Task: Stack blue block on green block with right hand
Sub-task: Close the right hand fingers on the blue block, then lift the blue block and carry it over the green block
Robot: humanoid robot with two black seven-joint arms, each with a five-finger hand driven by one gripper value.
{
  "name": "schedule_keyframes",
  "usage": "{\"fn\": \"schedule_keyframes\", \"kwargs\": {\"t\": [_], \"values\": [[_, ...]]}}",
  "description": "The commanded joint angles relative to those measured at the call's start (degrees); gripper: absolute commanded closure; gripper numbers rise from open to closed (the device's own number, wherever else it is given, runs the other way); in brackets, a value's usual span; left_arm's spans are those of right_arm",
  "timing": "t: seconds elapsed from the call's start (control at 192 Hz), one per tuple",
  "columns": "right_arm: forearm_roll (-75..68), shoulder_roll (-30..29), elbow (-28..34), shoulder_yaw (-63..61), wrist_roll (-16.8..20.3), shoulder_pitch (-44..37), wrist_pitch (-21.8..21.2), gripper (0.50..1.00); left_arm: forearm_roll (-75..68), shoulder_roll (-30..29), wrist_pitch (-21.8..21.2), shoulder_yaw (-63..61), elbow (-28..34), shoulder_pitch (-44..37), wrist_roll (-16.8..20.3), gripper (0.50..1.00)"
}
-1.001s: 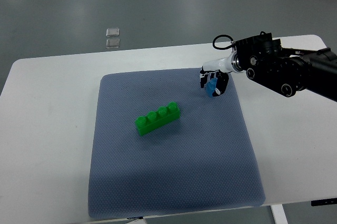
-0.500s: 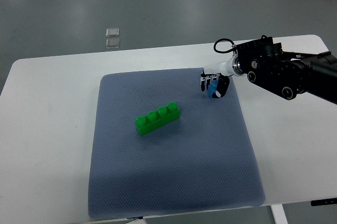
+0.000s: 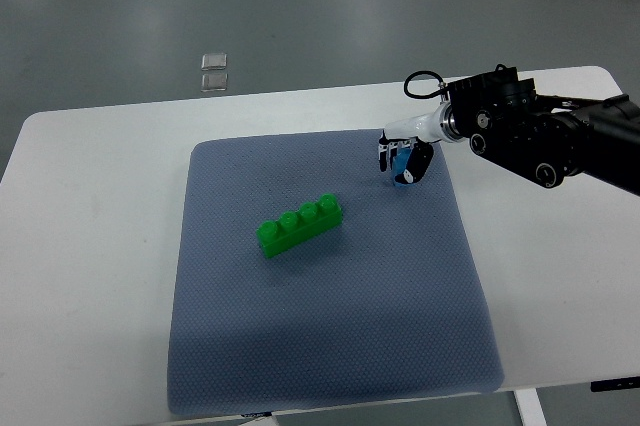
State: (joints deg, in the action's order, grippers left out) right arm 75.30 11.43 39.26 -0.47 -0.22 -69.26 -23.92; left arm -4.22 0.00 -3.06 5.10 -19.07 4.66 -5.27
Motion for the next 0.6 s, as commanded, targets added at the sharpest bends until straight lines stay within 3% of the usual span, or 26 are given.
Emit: {"fn": "schedule_keyframes", "kwargs": {"t": [0.0,0.235,0.407,0.558,0.594], "values": [[-0.1,0.9,1.3,-0.1,-0.2,-1.0,-0.2,0.92,0.0,0.0,0.0,0.0,0.0,0.0,0.0,0.5],[-1.1,3.2,8.7,-0.9,-0.4,-5.5,-1.0,0.928,0.0,0.0,0.0,0.0,0.0,0.0,0.0,0.5],[-2.2,4.9,17.2,-0.9,-5.2,-9.2,-0.4,0.934,0.0,0.0,0.0,0.0,0.0,0.1,0.0,0.5],[-3.4,5.4,20.6,-1.0,-5.6,-9.9,0.3,0.938,0.0,0.0,0.0,0.0,-0.1,0.0,0.0,0.5],[-5.5,5.0,22.3,-1.0,-5.6,-10.5,2.1,0.938,0.0,0.0,0.0,0.0,0.0,0.1,0.0,0.5]]}}
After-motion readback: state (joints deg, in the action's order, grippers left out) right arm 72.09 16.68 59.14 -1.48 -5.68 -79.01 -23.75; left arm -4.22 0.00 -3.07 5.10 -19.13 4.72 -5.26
